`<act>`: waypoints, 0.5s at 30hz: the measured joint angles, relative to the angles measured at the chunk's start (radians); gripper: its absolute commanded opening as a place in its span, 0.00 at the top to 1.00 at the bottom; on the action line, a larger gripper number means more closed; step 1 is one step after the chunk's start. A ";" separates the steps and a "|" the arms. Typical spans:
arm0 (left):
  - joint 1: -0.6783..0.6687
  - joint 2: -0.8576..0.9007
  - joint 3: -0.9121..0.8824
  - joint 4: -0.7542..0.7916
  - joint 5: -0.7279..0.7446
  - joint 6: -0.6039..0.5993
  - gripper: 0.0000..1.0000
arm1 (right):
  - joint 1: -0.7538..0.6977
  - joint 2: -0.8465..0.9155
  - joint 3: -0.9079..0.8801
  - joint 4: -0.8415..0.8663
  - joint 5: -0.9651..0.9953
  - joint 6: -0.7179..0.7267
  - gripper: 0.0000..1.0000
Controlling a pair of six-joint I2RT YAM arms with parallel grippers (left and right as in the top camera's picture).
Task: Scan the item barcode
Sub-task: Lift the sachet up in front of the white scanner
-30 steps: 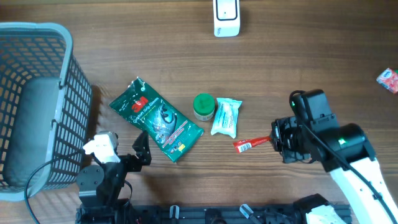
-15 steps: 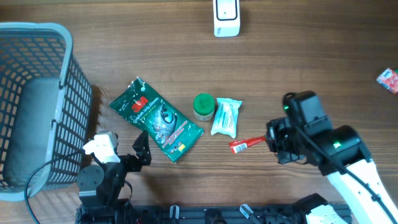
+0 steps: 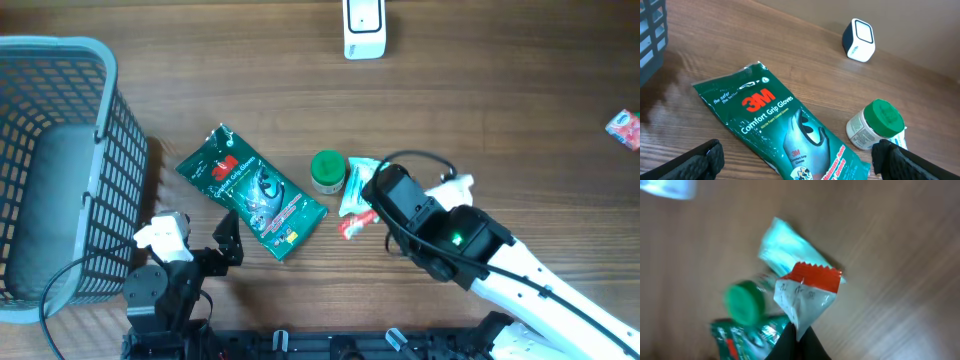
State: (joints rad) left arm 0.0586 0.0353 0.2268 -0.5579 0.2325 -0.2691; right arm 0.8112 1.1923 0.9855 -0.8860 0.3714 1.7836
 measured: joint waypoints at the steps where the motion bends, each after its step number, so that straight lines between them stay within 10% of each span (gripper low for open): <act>1: 0.000 0.000 0.000 0.000 0.000 0.000 0.00 | 0.000 -0.006 0.000 0.024 0.031 -0.049 0.96; 9: 0.000 0.000 0.000 0.000 0.000 0.000 0.00 | 0.000 -0.159 0.012 0.510 0.192 -0.937 0.96; 15: 0.000 0.000 0.000 -0.001 0.000 0.000 0.00 | -0.035 0.093 0.017 0.868 0.213 -1.555 0.95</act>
State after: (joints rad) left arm 0.0589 0.0353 0.2268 -0.5587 0.2325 -0.2691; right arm 0.7765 1.2854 1.0027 -0.0177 0.5846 0.2283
